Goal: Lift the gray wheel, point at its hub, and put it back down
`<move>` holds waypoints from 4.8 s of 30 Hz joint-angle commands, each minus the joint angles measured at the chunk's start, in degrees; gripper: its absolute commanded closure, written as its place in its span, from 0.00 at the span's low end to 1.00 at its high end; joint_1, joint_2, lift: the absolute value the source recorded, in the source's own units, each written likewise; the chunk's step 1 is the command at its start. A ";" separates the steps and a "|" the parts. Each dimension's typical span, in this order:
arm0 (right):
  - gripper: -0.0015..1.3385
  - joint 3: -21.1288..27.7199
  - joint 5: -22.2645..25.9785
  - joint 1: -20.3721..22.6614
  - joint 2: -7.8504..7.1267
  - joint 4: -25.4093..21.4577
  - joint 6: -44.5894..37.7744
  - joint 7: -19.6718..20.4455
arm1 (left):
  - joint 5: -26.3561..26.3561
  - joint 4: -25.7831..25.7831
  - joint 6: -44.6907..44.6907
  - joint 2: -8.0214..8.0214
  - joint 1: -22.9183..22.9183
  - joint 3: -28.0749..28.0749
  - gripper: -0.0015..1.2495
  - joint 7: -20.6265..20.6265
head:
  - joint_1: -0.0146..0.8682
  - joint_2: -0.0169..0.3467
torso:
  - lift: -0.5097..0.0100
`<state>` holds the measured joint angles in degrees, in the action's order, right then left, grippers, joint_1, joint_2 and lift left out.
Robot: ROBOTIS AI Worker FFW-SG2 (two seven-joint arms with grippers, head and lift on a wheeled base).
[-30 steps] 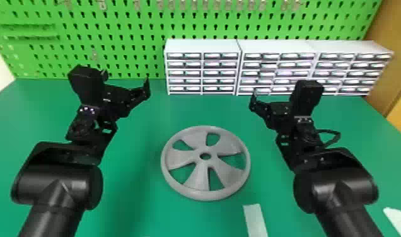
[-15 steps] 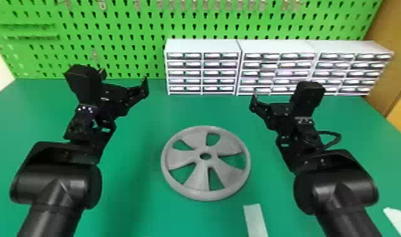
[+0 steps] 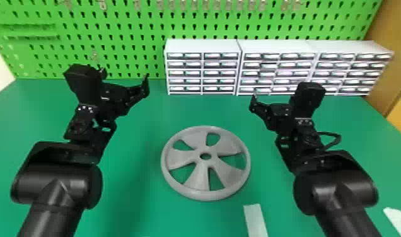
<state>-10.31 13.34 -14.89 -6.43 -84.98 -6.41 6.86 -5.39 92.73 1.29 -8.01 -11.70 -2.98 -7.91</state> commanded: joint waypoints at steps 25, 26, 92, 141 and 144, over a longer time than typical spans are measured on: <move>0.03 0.91 0.10 1.70 -0.43 -2.47 -0.79 0.00 | -0.94 0.00 -0.15 -1.13 -0.43 -0.89 0.05 -0.09 | 0.80 0.18 | 0.81; 0.03 1.08 -0.07 1.70 -0.16 -2.47 -0.88 0.00 | -0.94 0.00 -0.15 -1.05 -0.43 -0.98 0.05 -0.09 | 0.80 0.18 | 0.81; 0.03 1.17 -3.24 1.70 0.37 -2.91 -0.97 0.00 | 0.21 -0.26 1.08 -0.78 1.07 -0.54 0.05 -0.18 | 0.80 0.18 | 0.81; 0.04 0.03 -3.06 0.91 -0.16 -2.91 -2.46 0.00 | -0.32 -0.62 0.91 -0.78 0.54 -0.63 0.05 -1.32 | 0.80 0.18 | 0.81; 0.04 0.03 -2.97 0.91 -0.16 -2.91 -2.46 0.00 | -0.14 -0.70 0.91 -0.78 0.45 -0.71 0.05 -1.32 | 0.80 0.18 | 0.81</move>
<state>-10.24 10.28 -13.96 -6.55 -87.89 -8.84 6.86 -5.67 92.11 2.20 -8.79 -11.19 -3.56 -9.23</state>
